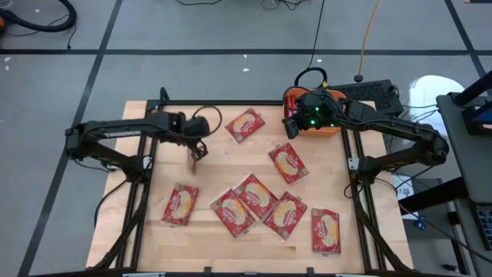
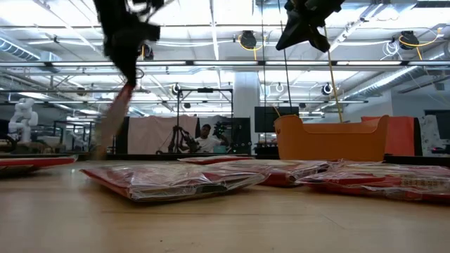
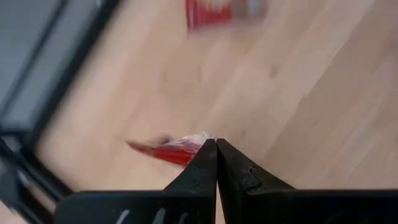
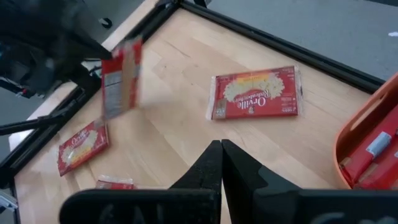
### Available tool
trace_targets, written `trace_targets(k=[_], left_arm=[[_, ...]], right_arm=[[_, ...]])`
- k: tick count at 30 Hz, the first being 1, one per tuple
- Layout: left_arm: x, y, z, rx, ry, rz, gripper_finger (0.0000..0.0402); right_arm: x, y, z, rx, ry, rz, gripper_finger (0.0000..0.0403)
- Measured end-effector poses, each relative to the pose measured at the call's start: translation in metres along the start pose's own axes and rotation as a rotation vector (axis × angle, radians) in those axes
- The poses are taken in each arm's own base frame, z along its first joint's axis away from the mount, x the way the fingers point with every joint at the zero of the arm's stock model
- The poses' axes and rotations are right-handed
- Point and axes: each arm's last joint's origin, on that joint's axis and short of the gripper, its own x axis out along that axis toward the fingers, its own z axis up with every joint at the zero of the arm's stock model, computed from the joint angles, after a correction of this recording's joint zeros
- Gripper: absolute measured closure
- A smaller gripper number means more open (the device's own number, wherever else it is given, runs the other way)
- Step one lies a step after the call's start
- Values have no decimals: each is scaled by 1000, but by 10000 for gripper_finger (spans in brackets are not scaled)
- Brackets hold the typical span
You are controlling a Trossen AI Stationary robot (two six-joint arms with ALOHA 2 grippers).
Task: Sort popcorn bags into baskets
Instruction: Put the red popcorn bag into the orange bin
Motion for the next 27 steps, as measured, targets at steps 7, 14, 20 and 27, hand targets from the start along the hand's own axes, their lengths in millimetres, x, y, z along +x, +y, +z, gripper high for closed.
trace_targets(k=[7,14,20,27], left_arm=[[-73,13,34,172,-320,-11,401],[-121,15,55,420,-633,-214,401],[-145,13,68,553,-881,-309,400],[-158,12,76,607,-1060,-363,401]], right_arm=[[-1,6,8,4,-75,87,389],[-7,20,30,74,-297,237,329],[-15,30,43,75,-411,406,263],[-17,36,44,34,-370,554,199]])
